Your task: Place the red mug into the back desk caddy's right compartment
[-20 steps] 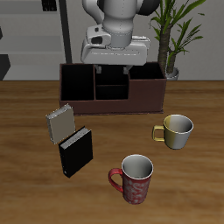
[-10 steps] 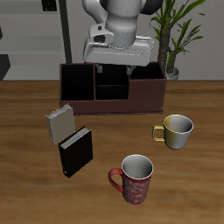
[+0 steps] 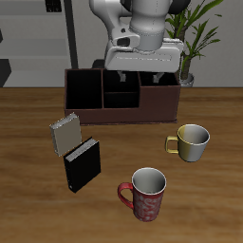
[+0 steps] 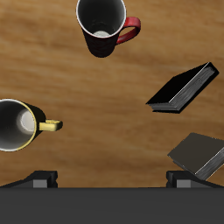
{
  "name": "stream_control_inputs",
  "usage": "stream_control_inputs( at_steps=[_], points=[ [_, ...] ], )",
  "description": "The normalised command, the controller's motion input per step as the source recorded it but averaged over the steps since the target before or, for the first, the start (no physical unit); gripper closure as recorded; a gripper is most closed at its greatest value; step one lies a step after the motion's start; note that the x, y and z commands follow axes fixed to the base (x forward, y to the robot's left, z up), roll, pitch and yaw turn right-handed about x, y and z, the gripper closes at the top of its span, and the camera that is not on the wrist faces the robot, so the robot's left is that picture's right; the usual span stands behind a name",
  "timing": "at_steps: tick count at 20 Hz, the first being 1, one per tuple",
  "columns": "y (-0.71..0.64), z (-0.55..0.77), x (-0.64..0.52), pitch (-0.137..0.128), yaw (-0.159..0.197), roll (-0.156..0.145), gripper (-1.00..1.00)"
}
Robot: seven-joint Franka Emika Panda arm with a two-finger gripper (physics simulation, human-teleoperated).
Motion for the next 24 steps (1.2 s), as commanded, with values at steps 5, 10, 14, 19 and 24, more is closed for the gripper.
stream_control_inputs(
  at_steps=[5,10,14,19,24],
  points=[
    [0.24,0.11,0.32,-0.019,-0.007,0.008,-1.00],
    [0.23,0.01,0.46,-0.029,0.008,0.004,-1.00],
    [0.12,0.00,0.53,-0.023,0.023,-0.011,-1.00],
    [0.12,-0.05,0.53,0.024,-0.001,-0.007,-1.00],
    [0.13,-0.09,0.30,0.002,0.037,0.065,-1.00]
  ],
)
